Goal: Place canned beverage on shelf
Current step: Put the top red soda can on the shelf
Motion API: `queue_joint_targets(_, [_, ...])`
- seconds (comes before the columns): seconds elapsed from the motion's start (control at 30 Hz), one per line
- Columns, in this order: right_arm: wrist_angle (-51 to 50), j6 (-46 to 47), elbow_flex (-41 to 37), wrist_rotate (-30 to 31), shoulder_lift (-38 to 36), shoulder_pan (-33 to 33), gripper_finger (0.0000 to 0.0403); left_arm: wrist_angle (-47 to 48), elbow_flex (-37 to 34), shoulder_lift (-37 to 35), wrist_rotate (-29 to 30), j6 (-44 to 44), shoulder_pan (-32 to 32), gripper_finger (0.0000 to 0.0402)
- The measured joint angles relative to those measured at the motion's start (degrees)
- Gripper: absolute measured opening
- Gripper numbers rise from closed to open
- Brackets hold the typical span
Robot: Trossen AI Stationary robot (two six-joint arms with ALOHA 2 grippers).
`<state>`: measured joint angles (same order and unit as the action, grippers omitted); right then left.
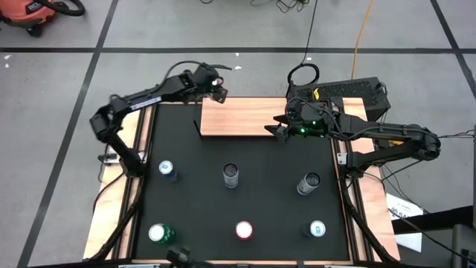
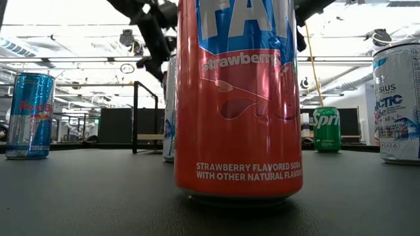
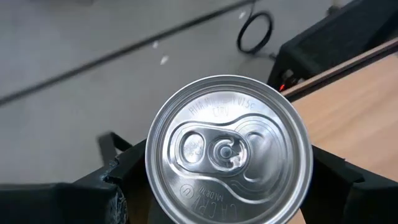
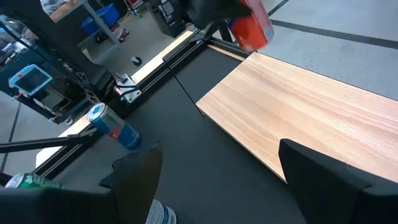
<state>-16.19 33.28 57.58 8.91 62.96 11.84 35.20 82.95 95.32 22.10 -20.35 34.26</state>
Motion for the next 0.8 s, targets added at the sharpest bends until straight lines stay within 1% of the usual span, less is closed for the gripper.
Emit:
queue_joint_targets(0.13, [0.0, 0.5, 0.0, 0.0, 0.0, 0.0, 0.0308, -0.3, 0.0, 3.2, 0.1, -2.2, 0.7, 0.0289])
queue_joint_targets(0.4, [-0.1, 0.4, 0.0, 0.0, 0.0, 0.0, 0.0308, -0.9, 0.2, 8.6, 2.5, -4.3, 0.5, 0.029])
queue_joint_targets(0.57, [-0.2, 0.3, 0.0, 0.2, 0.0, 0.0, 0.0308, -0.9, 0.4, 9.8, 4.0, -5.1, 0.4, 0.029])
queue_joint_targets(0.8, [-0.9, 0.1, 0.0, 0.3, 0.0, 0.0, 0.0308, -0.4, 0.2, 9.6, 4.4, -5.7, 0.4, 0.029])
